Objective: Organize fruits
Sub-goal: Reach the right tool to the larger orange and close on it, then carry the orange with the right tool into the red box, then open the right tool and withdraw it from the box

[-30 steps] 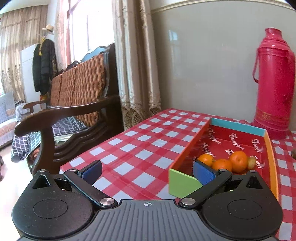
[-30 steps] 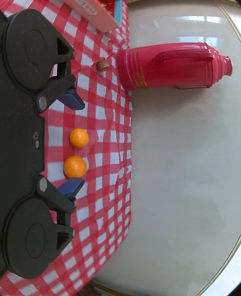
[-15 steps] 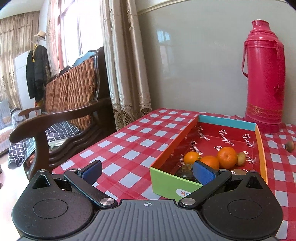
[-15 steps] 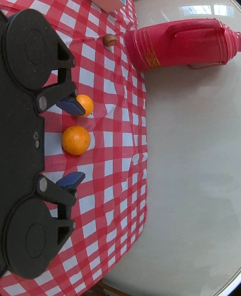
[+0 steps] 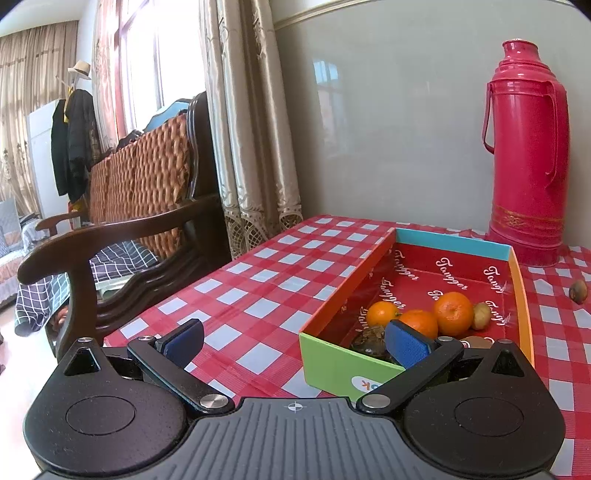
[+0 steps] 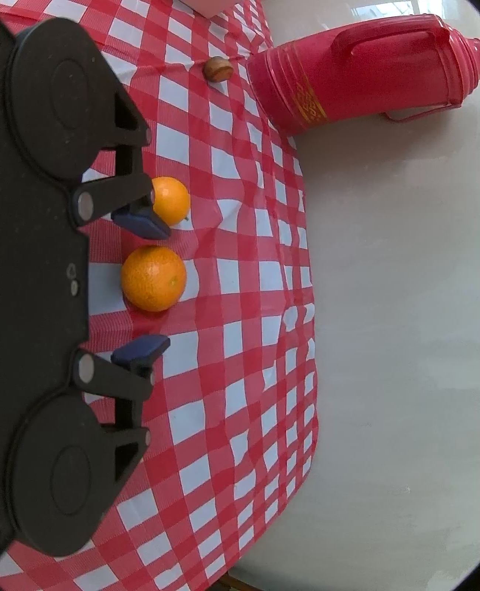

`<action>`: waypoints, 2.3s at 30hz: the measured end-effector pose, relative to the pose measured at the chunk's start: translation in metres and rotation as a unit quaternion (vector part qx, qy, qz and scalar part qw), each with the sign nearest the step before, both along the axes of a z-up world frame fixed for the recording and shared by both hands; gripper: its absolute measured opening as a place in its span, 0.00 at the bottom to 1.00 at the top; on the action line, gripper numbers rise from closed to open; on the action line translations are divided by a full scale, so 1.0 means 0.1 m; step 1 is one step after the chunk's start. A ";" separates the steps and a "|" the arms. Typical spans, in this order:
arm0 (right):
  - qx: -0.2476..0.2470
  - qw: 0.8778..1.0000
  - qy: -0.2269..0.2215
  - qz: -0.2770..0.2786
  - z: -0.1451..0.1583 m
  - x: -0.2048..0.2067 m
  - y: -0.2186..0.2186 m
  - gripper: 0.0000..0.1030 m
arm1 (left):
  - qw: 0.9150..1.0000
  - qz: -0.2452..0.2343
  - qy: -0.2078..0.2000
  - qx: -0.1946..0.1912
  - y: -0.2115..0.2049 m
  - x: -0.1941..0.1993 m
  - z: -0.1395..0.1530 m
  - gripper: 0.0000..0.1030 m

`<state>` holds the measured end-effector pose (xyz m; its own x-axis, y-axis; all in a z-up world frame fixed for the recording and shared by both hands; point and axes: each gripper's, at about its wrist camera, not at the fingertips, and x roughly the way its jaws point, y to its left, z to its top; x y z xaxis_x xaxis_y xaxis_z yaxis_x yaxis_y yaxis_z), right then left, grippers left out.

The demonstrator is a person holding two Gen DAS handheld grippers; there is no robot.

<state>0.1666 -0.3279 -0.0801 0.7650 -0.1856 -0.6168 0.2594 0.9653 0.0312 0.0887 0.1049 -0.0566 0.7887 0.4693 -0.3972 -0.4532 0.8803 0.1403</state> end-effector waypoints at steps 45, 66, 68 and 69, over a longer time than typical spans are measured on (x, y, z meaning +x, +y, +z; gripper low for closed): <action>0.037 0.948 -0.083 0.304 0.46 -0.03 2.53 0.29 | 0.992 0.115 -0.006 -0.047 1.14 -0.41 0.01 1.00; -0.002 0.937 -0.073 0.342 0.35 -0.03 3.03 0.41 | 0.988 0.147 -0.008 -0.050 1.46 -0.56 -0.03 1.00; -0.006 0.936 -0.079 0.343 0.37 -0.05 3.05 0.54 | 0.988 0.145 -0.009 -0.050 1.46 -0.56 -0.03 1.00; -0.008 0.936 -0.085 0.341 0.38 -0.07 3.05 0.57 | 0.988 0.144 -0.009 -0.051 1.46 -0.56 -0.03 1.00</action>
